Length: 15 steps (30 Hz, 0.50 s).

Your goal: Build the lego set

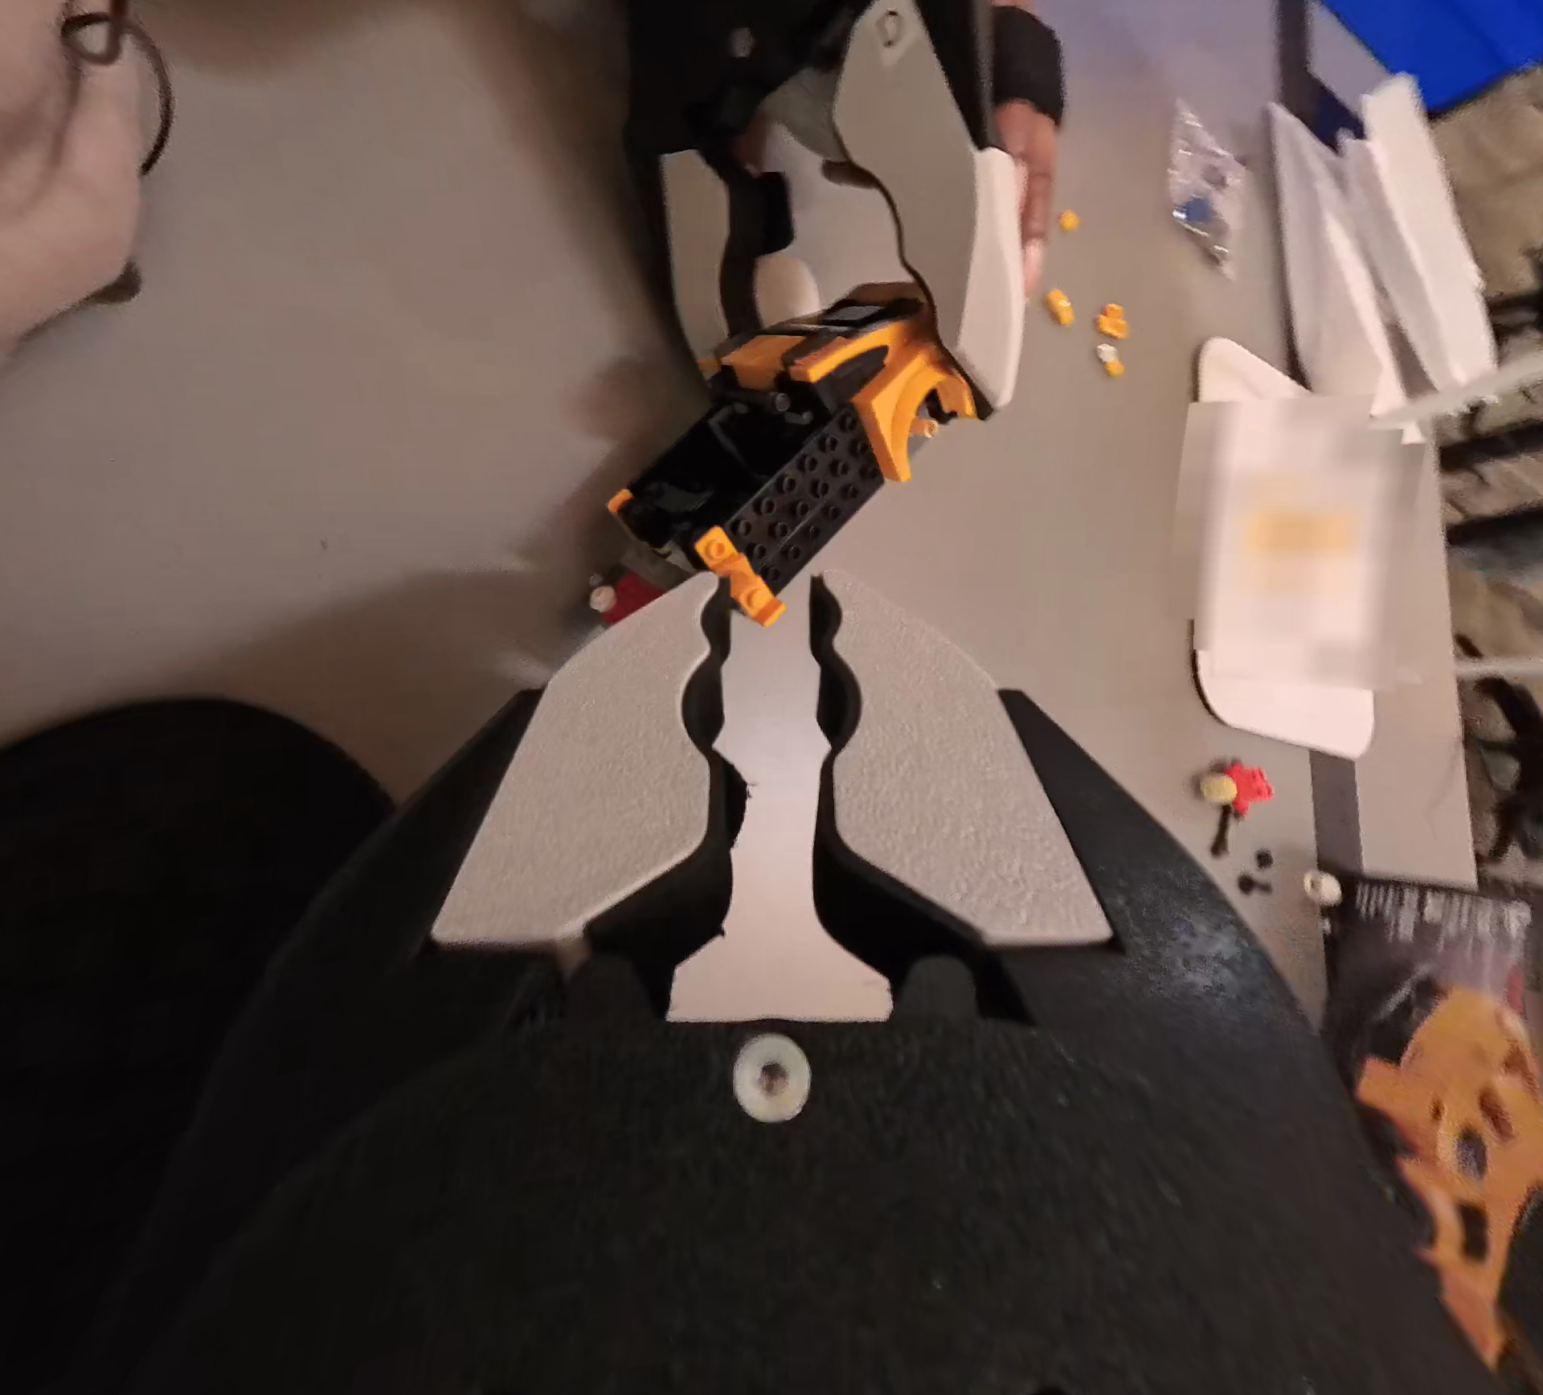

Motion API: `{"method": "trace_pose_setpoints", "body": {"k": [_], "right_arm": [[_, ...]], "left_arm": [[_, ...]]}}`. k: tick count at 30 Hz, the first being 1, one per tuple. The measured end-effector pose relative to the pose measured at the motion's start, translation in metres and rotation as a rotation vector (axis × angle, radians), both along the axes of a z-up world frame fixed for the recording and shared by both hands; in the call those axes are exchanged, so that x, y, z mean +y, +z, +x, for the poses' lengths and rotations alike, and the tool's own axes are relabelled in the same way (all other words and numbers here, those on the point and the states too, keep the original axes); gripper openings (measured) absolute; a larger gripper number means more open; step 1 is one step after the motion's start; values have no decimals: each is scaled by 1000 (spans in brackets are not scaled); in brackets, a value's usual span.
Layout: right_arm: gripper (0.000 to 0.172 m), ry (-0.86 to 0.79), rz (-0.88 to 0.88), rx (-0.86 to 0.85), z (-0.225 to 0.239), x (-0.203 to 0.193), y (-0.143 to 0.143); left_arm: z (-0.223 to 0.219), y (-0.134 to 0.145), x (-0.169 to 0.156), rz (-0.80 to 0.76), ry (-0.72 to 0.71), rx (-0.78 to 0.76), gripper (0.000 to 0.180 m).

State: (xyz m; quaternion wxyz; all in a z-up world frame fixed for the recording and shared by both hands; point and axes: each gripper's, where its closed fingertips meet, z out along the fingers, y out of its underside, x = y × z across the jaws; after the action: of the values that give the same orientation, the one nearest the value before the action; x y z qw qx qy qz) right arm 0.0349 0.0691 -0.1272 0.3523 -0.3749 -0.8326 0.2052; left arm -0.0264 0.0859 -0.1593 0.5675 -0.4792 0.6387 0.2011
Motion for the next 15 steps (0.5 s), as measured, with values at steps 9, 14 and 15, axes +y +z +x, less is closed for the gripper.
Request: {"method": "trace_pose_setpoints", "body": {"k": [9,14,15], "right_arm": [[18,-279,180,252,-2,-3,-10],[18,-307,199,277,-4,-1,-15],[18,-307,199,282,-4,-1,-16]], "left_arm": [[2,-1,-5,-20,13,-10,85],[2,-2,-5,-24,22,-6,85],[2,-3,-6,-24,22,-6,85]]}}
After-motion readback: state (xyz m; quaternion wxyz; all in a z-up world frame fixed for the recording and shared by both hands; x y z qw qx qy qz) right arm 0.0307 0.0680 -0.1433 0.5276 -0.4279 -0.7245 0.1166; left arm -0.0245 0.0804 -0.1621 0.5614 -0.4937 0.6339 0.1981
